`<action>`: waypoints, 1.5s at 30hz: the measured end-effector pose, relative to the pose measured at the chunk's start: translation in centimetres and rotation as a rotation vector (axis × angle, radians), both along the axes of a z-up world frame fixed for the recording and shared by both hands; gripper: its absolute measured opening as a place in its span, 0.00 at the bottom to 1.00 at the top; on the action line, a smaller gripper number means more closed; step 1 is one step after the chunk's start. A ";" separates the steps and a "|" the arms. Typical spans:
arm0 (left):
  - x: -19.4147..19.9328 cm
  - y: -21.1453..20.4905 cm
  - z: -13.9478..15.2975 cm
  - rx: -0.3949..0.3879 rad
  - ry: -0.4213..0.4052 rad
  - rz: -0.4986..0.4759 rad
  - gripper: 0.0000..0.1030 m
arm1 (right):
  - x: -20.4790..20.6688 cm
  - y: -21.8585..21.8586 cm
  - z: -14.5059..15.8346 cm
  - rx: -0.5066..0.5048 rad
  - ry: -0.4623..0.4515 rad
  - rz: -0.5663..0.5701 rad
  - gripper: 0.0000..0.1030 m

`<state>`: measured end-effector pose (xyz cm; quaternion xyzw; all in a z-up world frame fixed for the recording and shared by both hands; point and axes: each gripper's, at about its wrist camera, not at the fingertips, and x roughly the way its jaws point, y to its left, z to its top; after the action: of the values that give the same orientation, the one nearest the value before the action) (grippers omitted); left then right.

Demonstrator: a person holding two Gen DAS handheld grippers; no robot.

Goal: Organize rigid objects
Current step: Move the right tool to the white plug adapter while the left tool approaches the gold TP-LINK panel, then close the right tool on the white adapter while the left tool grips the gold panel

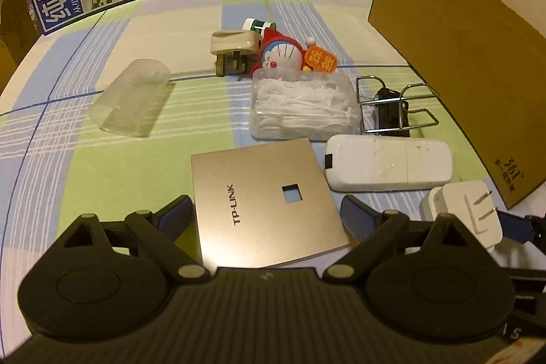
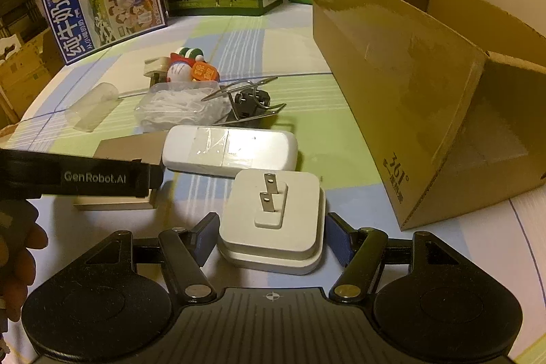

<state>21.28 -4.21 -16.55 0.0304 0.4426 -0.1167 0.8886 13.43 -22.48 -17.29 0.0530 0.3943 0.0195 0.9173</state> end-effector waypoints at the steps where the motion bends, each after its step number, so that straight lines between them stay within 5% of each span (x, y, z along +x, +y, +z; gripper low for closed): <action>1: -0.1 0.2 0.0 -0.002 0.001 0.003 0.87 | 0.0 0.0 0.0 0.002 0.000 0.001 0.62; 30: -1.3 1.7 0.2 0.050 -0.054 0.101 0.84 | 0.2 0.3 0.2 0.058 -0.017 0.000 0.62; 45: -2.3 2.4 2.0 0.033 -0.085 0.112 0.84 | -0.9 1.3 1.6 0.002 -0.097 0.045 0.61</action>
<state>19.01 -1.78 -14.58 0.0252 0.4075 -0.0581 0.9110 12.58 -21.17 -15.69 0.0440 0.3504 0.0430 0.9346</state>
